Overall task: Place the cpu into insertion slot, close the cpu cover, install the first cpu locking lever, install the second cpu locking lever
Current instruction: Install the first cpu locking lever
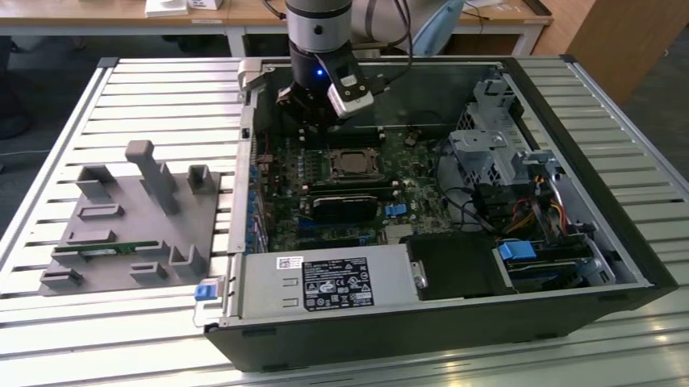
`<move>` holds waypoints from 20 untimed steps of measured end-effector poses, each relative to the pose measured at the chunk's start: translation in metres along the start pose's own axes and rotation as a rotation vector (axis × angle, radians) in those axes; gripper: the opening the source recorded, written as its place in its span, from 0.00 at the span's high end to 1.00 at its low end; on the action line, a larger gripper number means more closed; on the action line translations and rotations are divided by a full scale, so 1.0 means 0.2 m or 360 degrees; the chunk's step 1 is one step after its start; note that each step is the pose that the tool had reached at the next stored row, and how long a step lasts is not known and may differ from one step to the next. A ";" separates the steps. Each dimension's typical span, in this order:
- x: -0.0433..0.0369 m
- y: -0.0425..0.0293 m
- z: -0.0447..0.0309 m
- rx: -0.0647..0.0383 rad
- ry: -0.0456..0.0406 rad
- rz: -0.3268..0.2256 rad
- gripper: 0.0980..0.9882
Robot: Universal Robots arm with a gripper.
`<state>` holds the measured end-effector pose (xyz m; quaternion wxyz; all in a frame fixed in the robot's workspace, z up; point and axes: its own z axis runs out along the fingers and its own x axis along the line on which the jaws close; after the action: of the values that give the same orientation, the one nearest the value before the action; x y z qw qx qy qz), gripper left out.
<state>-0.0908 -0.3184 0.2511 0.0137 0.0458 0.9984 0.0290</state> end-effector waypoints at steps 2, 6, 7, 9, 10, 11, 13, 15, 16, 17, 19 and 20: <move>0.000 0.001 0.000 0.0000 0.0000 0.0000 1.00; 0.000 0.001 0.000 0.0000 0.0000 0.0000 1.00; 0.000 0.001 0.000 0.0000 0.0000 0.0000 1.00; 0.000 0.002 0.000 0.0000 0.0000 0.0000 1.00; 0.000 0.002 0.000 0.0000 0.0000 0.0000 1.00; 0.000 0.002 0.000 0.0000 0.0000 0.0000 1.00; 0.000 0.002 0.000 0.0000 0.0000 0.0000 1.00; 0.000 0.002 0.000 0.0000 0.0000 0.0000 1.00; 0.000 0.002 0.000 0.0000 0.0000 0.0000 1.00; 0.000 0.002 0.000 0.0000 0.0000 0.0000 0.99; 0.000 0.002 0.000 0.0000 0.0000 0.0000 0.92; 0.000 0.002 0.000 0.0000 0.0000 0.0000 0.92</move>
<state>-0.0908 -0.3179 0.2512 0.0137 0.0458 0.9984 0.0290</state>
